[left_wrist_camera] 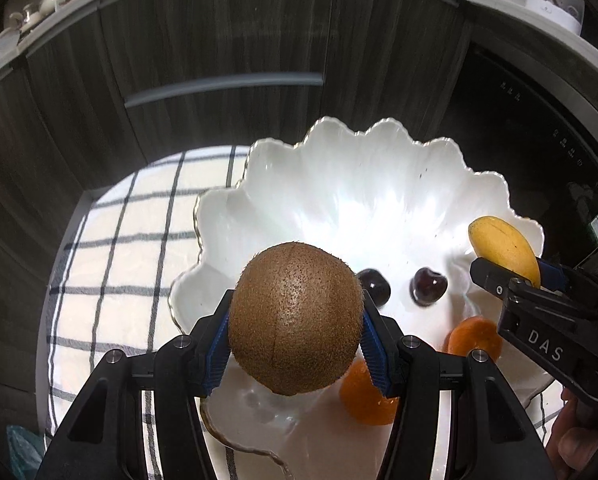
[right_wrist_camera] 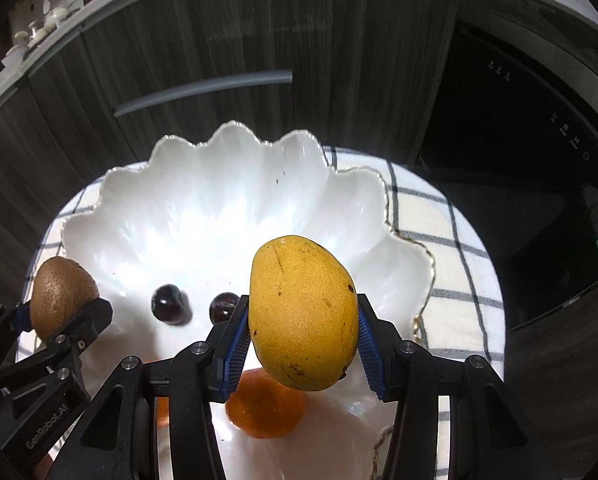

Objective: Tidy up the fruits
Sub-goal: 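Open both grippers to drop the kiwi and mango into the bowl, then withdraw both tools toward the green apple and the lemon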

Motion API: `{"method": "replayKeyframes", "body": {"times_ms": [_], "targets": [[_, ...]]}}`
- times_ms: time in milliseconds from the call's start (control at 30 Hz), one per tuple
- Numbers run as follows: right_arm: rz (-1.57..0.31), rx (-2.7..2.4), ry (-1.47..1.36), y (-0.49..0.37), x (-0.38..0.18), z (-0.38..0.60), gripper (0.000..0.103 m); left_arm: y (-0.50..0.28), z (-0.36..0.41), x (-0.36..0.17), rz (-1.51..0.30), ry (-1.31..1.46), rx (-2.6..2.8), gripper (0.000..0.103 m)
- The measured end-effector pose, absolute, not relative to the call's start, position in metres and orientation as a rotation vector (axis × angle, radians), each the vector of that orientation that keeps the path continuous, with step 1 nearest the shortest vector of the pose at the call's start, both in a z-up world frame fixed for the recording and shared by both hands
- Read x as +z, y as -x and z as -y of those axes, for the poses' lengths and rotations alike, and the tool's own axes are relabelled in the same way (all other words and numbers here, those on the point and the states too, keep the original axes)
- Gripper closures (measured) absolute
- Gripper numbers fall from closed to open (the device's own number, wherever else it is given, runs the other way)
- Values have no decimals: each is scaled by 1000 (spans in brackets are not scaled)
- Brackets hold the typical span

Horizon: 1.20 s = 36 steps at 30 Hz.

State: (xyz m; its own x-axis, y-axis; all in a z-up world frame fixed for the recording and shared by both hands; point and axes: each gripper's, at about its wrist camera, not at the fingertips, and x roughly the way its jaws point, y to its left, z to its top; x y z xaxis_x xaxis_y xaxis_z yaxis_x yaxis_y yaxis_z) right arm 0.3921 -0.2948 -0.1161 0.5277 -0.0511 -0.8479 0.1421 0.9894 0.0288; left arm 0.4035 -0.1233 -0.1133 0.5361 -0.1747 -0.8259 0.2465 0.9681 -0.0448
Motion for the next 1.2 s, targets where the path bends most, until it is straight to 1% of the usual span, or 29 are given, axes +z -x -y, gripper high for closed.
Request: {"method": "replayKeyframes", "body": {"times_ms": [267,300,333,367,400,433,667,800,967,1200], "targets": [[-1044,-114,-77,-398,-126,295,53,-404,126,-124,-1019,-109,-239,46],[-1045,-115,-75,-398,-125,295,52,-403,126,-121,-1008,-109,-244,40],[-1040,-117,-70,-397,-124,296,52,-403,126,-118,-996,-108,-243,38],[-1027,-126,-59,-396,-120,296,51,-402,126,-114,-980,-111,-236,32],[-1018,-134,-51,-397,-118,295,46,-401,125,-110,-964,-116,-228,29],[-1004,-145,-45,-396,-113,295,41,-400,125,-106,-952,-118,-224,28],[-914,-171,-35,-379,-76,296,39,-392,119,-72,-887,-108,-219,28],[-841,-174,-39,-364,-43,294,34,-378,118,-41,-818,-108,-218,24],[-758,-176,-50,-332,-8,292,33,-346,110,-6,-730,-116,-210,16],[-703,-183,-49,-281,10,278,33,-299,97,9,-674,-122,-175,14]]}}
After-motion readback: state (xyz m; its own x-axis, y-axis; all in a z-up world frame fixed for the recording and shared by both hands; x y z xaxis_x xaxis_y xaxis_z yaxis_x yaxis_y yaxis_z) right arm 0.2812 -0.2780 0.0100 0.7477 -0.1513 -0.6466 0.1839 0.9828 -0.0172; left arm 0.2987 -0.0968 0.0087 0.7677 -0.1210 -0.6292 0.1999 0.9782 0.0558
